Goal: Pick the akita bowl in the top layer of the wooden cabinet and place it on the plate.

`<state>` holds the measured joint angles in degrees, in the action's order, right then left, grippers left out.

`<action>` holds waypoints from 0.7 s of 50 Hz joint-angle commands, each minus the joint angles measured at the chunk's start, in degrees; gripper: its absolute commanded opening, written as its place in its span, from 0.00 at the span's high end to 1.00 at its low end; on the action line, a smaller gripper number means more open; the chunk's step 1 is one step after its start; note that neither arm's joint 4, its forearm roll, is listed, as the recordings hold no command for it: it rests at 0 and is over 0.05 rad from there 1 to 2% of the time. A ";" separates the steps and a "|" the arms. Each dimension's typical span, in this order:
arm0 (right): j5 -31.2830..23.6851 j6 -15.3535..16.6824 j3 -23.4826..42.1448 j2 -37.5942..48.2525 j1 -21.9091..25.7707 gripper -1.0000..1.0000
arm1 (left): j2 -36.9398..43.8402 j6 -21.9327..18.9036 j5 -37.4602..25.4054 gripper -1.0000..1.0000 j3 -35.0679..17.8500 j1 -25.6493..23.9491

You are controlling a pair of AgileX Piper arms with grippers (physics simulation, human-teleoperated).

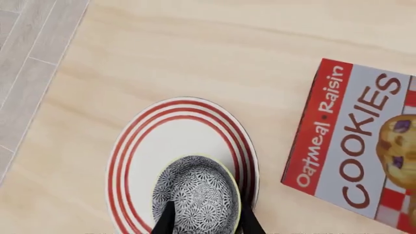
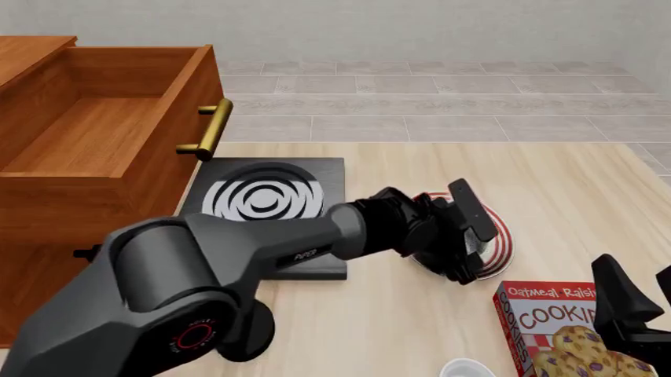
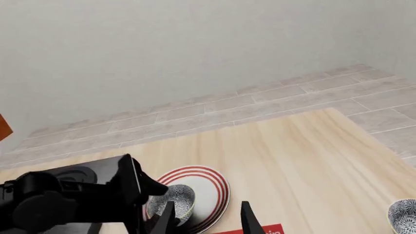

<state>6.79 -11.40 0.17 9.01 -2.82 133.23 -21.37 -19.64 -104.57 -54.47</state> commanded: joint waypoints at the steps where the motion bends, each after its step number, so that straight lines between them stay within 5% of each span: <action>1: 0.99 0.27 -0.06 0.80 -0.05 0.00 | -1.02 -0.31 -0.52 0.00 0.11 -0.03; 35: 0.22 1.04 0.02 -0.51 -1.18 0.00 | -4.40 -0.41 -0.68 0.00 2.36 -1.23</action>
<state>7.49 -10.70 0.16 9.14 -3.74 130.01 -21.70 -20.22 -102.93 -55.36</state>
